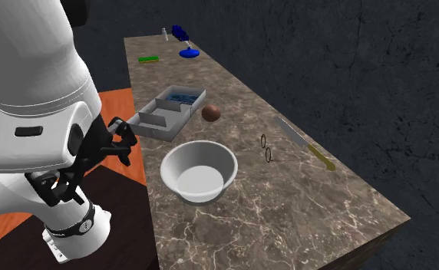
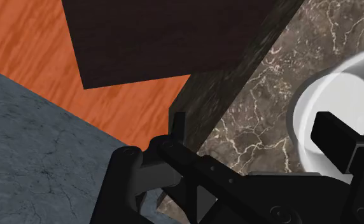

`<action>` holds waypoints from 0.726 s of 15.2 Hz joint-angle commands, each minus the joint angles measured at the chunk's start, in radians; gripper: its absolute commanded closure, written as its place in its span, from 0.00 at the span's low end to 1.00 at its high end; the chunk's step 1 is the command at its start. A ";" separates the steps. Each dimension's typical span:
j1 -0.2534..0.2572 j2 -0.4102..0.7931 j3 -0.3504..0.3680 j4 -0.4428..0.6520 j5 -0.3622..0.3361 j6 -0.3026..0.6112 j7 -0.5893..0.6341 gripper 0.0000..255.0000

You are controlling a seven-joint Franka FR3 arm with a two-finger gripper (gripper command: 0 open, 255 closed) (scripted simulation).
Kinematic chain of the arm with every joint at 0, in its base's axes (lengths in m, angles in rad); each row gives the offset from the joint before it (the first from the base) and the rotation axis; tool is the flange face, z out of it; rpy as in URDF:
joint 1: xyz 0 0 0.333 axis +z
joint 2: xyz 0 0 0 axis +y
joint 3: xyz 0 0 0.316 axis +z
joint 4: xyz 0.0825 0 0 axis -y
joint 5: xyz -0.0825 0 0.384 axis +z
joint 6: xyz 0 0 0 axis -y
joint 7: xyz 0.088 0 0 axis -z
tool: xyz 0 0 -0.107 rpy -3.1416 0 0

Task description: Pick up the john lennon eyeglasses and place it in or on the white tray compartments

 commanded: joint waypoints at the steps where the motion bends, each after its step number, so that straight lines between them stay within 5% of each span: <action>1: 0.000 0.000 0.000 0.000 0.000 0.000 0.000 0.00; 11: 0.042 0.080 0.255 -0.033 0.194 0.193 0.339 0.00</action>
